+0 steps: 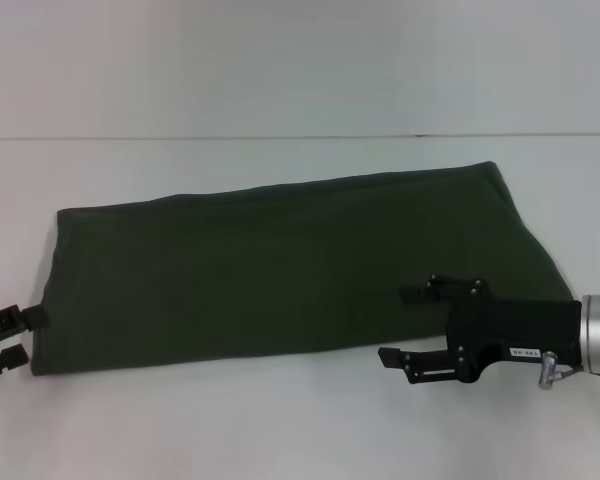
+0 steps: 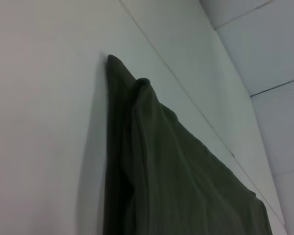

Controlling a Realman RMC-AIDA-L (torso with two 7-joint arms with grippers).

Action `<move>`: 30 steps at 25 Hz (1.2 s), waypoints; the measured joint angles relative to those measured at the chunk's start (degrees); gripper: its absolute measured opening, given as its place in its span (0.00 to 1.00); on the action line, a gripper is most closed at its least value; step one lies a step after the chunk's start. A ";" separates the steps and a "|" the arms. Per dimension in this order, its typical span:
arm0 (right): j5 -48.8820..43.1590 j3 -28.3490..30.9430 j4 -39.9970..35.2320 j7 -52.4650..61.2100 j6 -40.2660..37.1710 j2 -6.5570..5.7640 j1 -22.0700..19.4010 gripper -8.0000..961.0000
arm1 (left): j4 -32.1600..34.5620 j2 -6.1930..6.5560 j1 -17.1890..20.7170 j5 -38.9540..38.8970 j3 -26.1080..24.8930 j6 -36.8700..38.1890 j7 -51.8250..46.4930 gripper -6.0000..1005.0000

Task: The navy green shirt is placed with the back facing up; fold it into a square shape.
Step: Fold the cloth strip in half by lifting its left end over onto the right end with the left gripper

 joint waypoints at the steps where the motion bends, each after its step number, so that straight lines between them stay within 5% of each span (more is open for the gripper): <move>1: 0.16 0.15 -0.13 -0.05 -0.21 0.01 -0.09 0.97 | -0.12 -0.01 -0.07 0.22 0.16 -0.31 -0.57 0.89; 30: 0.98 1.14 -0.71 1.81 1.76 0.05 0.99 0.97 | -5.50 -0.13 1.71 0.97 -0.46 -5.75 -8.89 0.89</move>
